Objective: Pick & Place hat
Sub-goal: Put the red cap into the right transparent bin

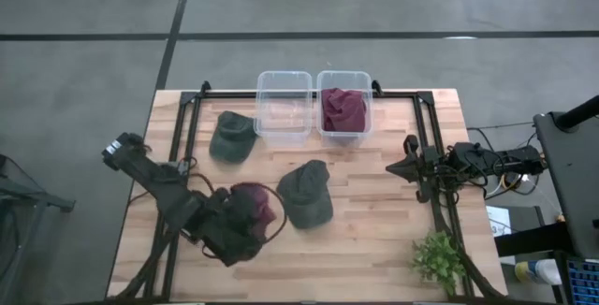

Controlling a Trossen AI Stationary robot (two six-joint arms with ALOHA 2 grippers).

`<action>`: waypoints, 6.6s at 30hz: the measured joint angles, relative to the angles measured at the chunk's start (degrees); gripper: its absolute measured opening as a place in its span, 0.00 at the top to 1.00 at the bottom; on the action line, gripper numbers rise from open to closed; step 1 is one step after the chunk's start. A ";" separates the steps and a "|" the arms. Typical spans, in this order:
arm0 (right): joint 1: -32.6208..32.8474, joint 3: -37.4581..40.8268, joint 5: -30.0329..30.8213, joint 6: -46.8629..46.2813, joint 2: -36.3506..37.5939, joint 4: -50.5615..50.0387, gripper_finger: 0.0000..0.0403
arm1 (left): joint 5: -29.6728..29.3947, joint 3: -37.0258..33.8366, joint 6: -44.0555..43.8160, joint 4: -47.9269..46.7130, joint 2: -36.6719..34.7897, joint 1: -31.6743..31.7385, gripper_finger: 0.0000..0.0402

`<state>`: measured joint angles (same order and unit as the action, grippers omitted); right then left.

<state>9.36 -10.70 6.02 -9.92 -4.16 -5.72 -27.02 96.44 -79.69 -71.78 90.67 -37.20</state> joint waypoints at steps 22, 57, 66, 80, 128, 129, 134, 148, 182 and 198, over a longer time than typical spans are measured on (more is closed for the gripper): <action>-0.02 0.00 0.00 0.03 0.00 0.00 0.98 | -10.42 15.76 49.89 33.22 2.25 30.49 0.98; -0.02 0.00 0.00 -2.57 -0.02 0.02 0.98 | 6.29 27.08 56.00 53.92 32.46 54.35 0.98; 0.00 0.00 0.02 -2.37 -0.02 0.02 0.98 | 1.55 38.41 59.77 46.93 33.66 54.07 0.98; -0.01 0.00 0.13 -1.65 -0.02 0.00 0.98 | -1.15 33.98 57.41 41.81 29.49 51.43 0.98; 0.00 0.00 0.22 -2.09 -0.02 0.09 0.98 | 3.47 14.69 51.82 57.76 29.64 52.77 0.90; -0.01 0.00 0.22 -2.09 -0.02 0.09 0.98 | 3.47 14.69 52.51 57.71 29.64 52.77 0.90; 0.00 0.00 0.23 -2.09 -0.02 0.09 0.98 | 3.42 14.69 55.05 57.82 29.64 52.77 0.89; -0.02 0.00 0.22 -2.09 -0.02 0.09 0.98 | 3.53 14.71 60.22 57.85 29.37 52.77 0.53; -0.01 0.00 0.49 -3.40 0.00 0.52 0.98 | 12.94 14.58 64.69 63.41 36.96 54.62 0.50; 0.00 0.00 0.57 -6.06 0.00 0.52 0.98 | 19.44 16.10 62.59 63.01 37.45 57.08 0.50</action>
<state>9.36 -10.70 6.59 -15.97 -4.16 -5.19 -7.58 112.54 -17.10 -8.76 128.13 19.88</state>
